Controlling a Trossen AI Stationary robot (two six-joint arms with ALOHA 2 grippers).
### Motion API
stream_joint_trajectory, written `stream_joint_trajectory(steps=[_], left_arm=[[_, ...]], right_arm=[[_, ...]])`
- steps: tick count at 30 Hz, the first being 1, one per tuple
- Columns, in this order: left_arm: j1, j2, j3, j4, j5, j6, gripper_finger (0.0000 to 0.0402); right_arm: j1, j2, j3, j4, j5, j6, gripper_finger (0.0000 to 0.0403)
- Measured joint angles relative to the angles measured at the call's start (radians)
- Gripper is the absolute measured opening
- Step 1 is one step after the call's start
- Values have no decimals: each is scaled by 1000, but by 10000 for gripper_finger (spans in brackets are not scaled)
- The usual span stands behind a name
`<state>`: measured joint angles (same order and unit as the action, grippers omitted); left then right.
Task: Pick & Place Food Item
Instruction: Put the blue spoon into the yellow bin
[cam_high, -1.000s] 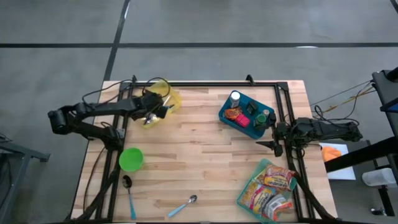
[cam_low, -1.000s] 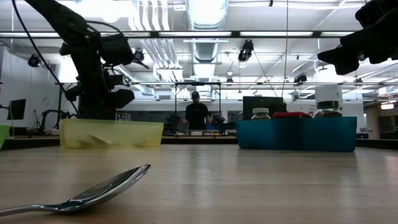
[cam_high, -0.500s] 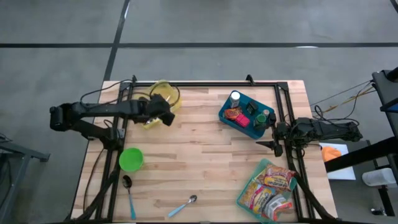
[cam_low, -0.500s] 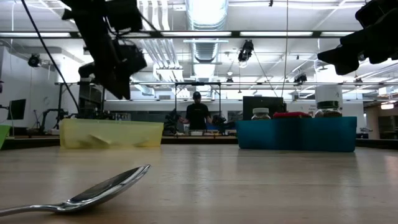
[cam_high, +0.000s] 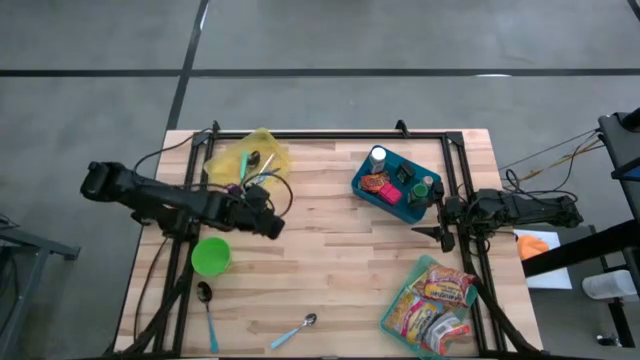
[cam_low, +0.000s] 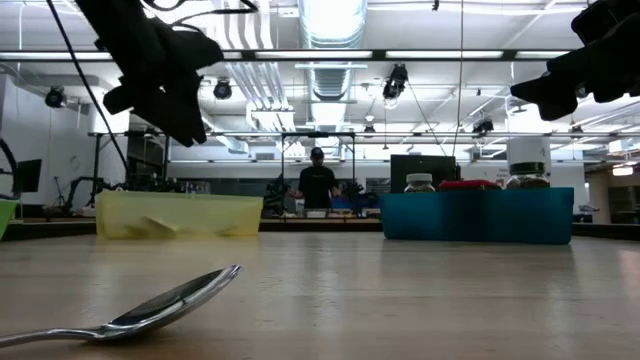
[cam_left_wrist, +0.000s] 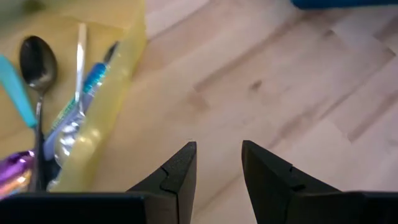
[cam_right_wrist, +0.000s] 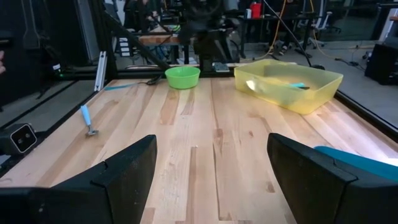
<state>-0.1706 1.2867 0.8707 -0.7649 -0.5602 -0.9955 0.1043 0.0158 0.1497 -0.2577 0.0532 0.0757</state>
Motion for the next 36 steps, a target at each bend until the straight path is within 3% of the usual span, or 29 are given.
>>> stream_joint_trajectory(steps=[5, 13, 25, 28, 32, 36], left_arm=[[-67, 11, -1, -10, -19, -18, 128], [-73, 20, -1, -10, -32, 29, 128], [-119, 109, -1, 131, 11, 63, 128], [-135, 146, -1, 171, 65, 74, 128], [-183, 195, 10, 169, 116, -8, 128], [-267, 256, 66, 167, 93, -88, 128]], right_arm=[[0, 0, 0, 0, 0, 0, 303], [0, 0, 0, 0, 1, 2, 303], [0, 0, 0, 0, 0, 0, 303], [0, 0, 0, 0, 0, 2, 303], [0, 0, 0, 0, 0, 1, 303], [0, 0, 0, 0, 0, 0, 303]])
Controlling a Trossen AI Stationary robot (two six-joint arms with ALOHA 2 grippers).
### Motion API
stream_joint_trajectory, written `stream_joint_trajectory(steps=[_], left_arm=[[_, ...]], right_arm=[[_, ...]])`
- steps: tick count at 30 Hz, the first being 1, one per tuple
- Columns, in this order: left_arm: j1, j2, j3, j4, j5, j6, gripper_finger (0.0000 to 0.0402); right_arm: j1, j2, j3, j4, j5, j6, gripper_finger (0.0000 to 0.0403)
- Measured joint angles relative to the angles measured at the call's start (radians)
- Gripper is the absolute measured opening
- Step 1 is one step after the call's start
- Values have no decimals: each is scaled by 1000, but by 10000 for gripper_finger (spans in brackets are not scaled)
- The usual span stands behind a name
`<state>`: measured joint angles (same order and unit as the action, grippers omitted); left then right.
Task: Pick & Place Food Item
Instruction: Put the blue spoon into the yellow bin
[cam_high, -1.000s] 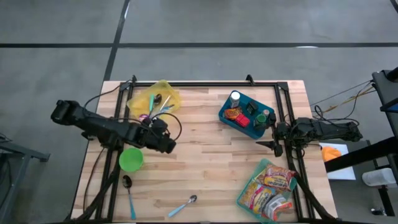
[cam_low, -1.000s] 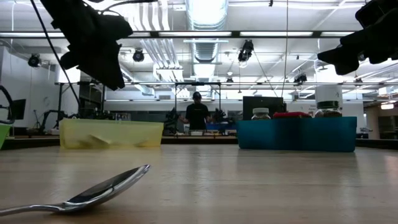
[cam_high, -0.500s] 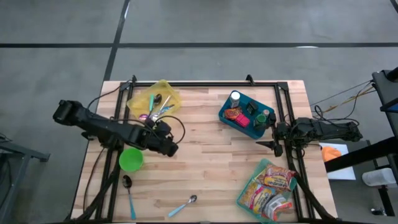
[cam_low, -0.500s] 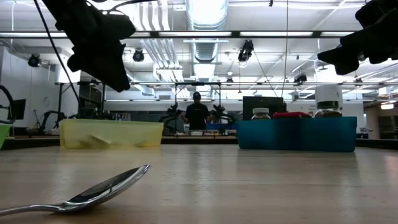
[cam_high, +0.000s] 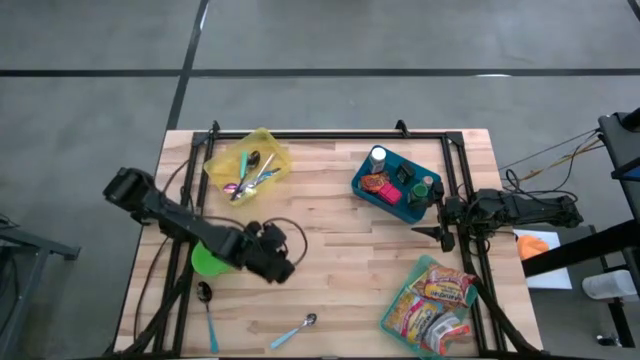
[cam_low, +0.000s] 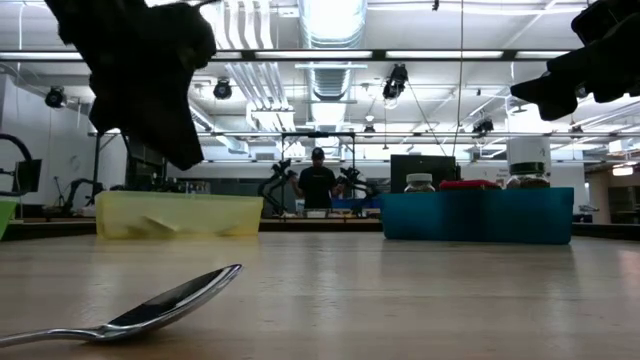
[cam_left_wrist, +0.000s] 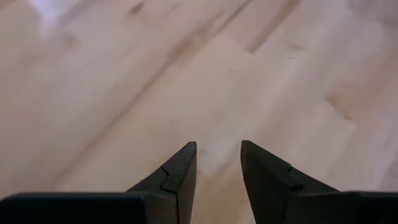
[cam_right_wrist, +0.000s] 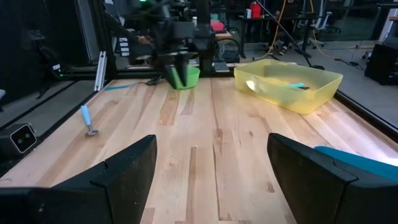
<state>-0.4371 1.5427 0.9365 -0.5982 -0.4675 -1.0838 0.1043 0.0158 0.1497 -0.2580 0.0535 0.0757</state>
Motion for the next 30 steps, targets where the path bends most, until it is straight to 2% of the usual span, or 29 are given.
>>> stream_joint_trajectory(steps=[8, 16, 22, 30], left_arm=[[-123, 220, 282, -199, -25, -136, 137], [-202, 425, 568, -386, 8, -260, 191], [-251, 484, 657, -385, 47, -274, 205], [-294, 535, 675, -351, 82, -341, 205]], right_arm=[[0, 0, 0, 0, 0, 1, 303], [0, 0, 0, 0, 0, 1, 303], [0, 0, 0, 0, 0, 0, 303], [0, 0, 0, 0, 0, 0, 303]])
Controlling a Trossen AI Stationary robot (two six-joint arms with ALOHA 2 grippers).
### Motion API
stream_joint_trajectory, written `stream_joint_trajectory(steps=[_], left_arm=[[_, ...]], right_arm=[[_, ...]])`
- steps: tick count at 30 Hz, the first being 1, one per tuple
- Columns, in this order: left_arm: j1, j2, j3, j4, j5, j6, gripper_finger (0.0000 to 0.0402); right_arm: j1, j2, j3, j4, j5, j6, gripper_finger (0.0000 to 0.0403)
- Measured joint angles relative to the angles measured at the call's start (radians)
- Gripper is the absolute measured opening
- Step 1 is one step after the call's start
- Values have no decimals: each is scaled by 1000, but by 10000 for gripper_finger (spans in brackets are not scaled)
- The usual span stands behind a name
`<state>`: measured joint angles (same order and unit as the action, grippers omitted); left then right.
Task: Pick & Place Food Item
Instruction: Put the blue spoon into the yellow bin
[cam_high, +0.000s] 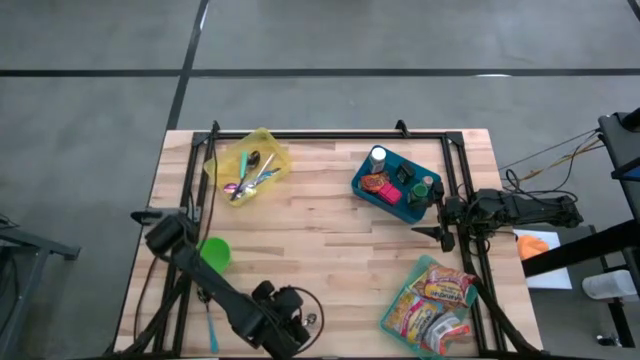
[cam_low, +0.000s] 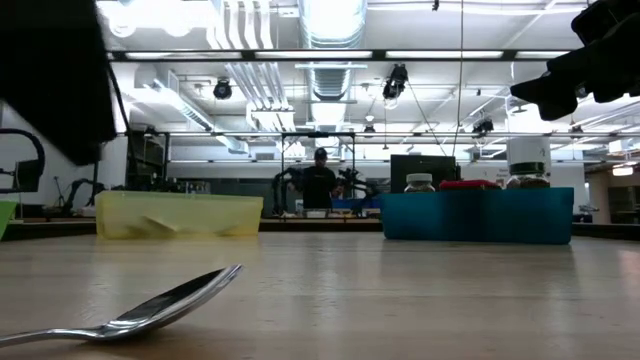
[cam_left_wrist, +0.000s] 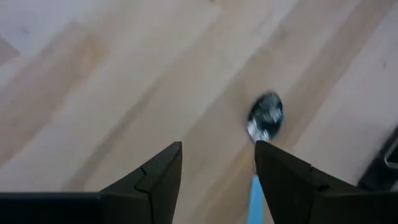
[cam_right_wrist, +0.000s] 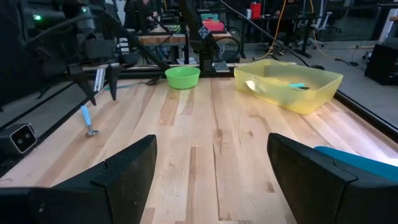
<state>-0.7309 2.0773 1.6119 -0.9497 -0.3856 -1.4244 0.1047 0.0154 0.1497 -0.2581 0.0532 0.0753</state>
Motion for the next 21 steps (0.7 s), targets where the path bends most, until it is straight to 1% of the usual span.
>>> stream_joint_trajectory(steps=[5, 10, 13, 21], left_arm=[[-16, 23, 0, 42, 65, 4, 205], [-29, 40, 0, 126, 77, 46, 205], [-31, 54, 0, 132, 91, 44, 205], [-33, 76, 0, 158, 91, 37, 205]], right_arm=[[0, 0, 0, 0, 0, 0, 303], [0, 0, 0, 0, 0, 0, 303], [0, 0, 0, 0, 0, 0, 303], [0, 0, 0, 0, 0, 0, 303]])
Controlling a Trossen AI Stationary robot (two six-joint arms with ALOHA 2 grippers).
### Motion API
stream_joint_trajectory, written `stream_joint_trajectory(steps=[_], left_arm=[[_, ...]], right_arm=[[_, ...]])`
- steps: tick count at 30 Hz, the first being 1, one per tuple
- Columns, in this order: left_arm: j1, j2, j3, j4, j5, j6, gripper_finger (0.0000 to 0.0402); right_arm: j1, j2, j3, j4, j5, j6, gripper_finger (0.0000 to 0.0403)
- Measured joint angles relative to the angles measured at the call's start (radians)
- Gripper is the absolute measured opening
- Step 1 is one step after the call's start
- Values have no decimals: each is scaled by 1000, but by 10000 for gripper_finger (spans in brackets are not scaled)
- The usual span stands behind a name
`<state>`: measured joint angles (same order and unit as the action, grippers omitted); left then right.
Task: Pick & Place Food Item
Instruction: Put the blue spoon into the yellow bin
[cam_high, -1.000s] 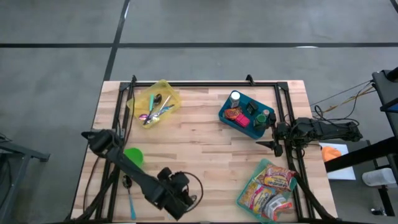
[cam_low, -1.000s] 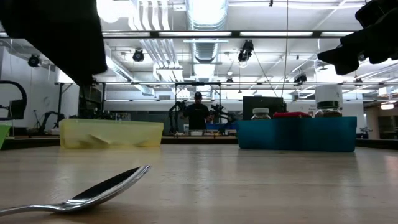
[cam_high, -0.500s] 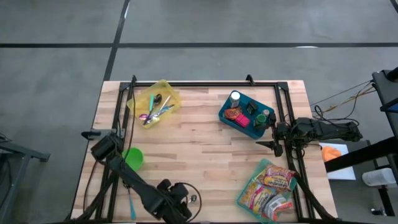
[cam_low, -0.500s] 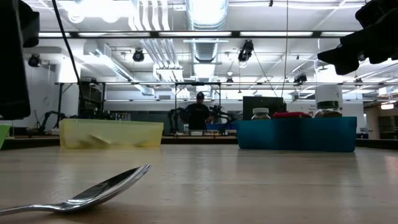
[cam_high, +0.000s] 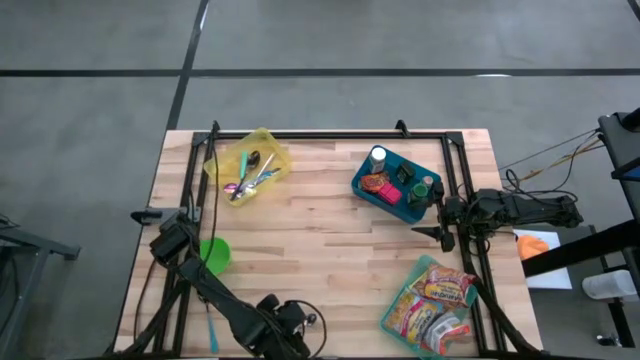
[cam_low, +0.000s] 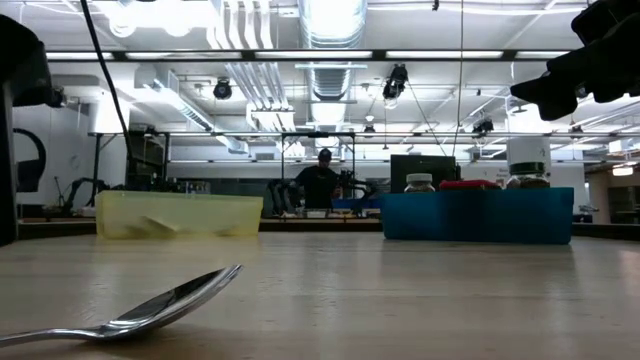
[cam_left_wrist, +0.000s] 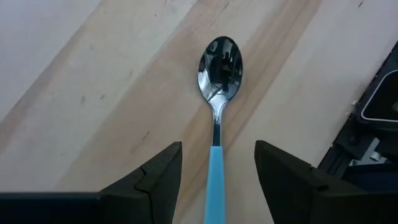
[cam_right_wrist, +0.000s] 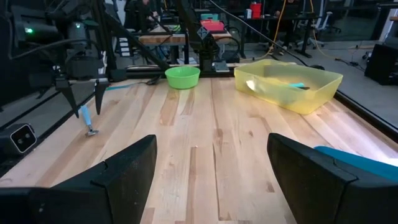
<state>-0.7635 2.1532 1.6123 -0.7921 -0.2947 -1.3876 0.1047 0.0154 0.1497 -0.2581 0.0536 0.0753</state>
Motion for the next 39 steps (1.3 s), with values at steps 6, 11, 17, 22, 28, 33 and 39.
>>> stream_joint_trajectory(steps=[6, 11, 17, 22, 28, 33, 39], left_arm=[[2, 3, 0, -1, -22, 36, 205], [6, 31, 0, 9, -26, 72, 205], [7, 54, 0, 14, -26, 83, 205], [7, 56, -1, 12, -26, 102, 205], [8, 54, -31, 21, -30, 104, 204], [12, 51, -45, 10, -33, 98, 204], [31, 36, -47, -59, -24, 98, 204]], right_arm=[[0, 0, 0, 0, 0, 0, 303], [0, 0, 0, 0, 0, 0, 303], [0, 0, 0, 0, 0, 0, 303], [0, 0, 0, 0, 0, 0, 303], [0, 0, 0, 0, 0, 0, 303], [0, 0, 0, 0, 0, 1, 303], [0, 0, 0, 0, 0, 0, 303]])
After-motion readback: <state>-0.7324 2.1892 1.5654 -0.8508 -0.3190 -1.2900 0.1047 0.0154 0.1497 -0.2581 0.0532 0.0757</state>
